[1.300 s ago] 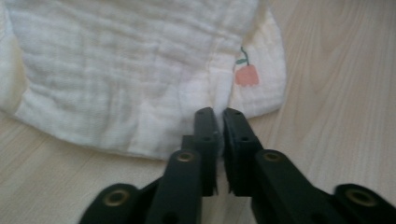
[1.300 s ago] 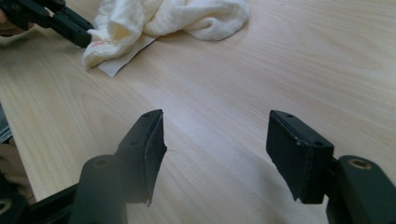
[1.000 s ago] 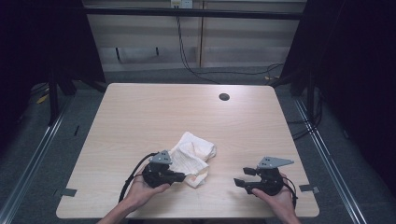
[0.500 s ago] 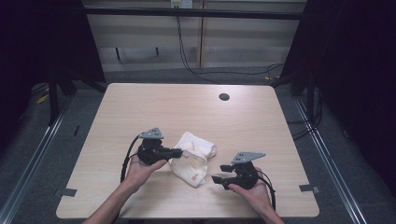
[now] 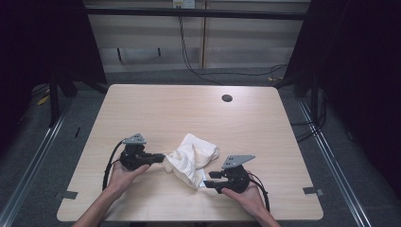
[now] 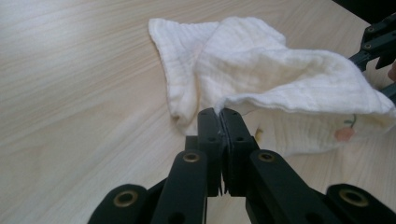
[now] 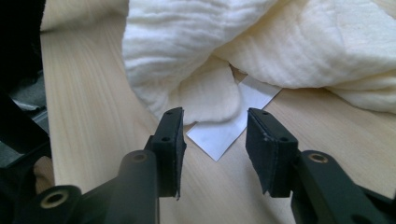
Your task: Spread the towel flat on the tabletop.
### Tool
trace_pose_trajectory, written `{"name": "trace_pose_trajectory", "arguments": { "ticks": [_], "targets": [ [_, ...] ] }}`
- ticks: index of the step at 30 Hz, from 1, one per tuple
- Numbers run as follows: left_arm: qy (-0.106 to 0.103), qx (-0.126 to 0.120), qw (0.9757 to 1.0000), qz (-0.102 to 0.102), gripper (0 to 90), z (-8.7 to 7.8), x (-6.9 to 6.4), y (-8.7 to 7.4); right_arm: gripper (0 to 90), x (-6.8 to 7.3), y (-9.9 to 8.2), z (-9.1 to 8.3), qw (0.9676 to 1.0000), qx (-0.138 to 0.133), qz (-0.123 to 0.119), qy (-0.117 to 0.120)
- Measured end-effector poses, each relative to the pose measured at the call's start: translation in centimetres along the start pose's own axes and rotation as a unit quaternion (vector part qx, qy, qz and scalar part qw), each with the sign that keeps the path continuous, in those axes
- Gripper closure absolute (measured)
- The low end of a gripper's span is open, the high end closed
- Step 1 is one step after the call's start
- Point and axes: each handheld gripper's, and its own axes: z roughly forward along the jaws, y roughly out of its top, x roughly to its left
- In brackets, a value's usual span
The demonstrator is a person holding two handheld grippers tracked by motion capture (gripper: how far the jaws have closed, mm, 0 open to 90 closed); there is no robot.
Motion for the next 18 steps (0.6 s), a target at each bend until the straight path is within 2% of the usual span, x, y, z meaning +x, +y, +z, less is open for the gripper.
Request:
{"name": "trace_pose_trajectory", "arguments": {
  "ticks": [4, 5, 11, 16, 18],
  "targets": [
    [-0.005, -0.011, 0.9999, -0.011, 87.8, -0.4, 0.0, -0.5, 66.2, -0.1, 0.3, 0.5, 1.0000, -0.001, -0.008, -0.002],
    [-0.006, -0.010, 0.9999, -0.009, 87.8, -0.5, 0.0, -0.5, 67.3, -0.2, 0.4, 0.7, 0.9999, 0.000, -0.011, -0.002],
    [-0.001, -0.015, 0.9998, -0.013, 87.7, -0.5, 0.3, -0.6, 68.9, -0.5, 1.2, 2.1, 0.9995, 0.005, -0.032, 0.000],
    [0.006, -0.038, 0.9990, -0.024, 87.7, -1.2, 0.9, -0.2, 77.0, -0.7, 1.5, 2.9, 0.9993, 0.001, -0.036, 0.014],
    [0.008, -0.046, 0.9983, -0.035, 87.7, -1.4, 1.3, -0.2, 76.9, -0.7, 1.5, 2.9, 0.9992, 0.002, -0.038, 0.013]
  ]
}}
